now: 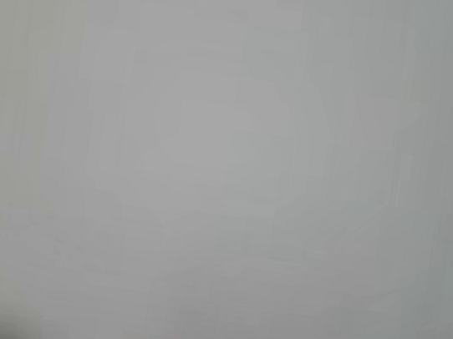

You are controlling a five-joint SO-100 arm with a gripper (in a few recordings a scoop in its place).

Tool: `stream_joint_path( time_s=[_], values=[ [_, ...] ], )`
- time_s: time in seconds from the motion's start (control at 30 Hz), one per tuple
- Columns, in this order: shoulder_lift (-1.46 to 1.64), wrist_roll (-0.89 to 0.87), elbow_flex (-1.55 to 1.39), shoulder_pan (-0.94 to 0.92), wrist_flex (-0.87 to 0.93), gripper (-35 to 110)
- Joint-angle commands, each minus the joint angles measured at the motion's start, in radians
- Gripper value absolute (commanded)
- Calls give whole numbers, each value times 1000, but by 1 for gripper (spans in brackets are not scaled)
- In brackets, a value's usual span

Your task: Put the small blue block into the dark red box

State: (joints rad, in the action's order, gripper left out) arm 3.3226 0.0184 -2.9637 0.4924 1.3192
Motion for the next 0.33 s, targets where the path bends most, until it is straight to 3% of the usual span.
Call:
stream_joint_path(
  time_s=[0.0,0.3],
  values=[
    [34,32,-34,14,20,0],
    [35,21,-40,23,29,0]
  ],
)
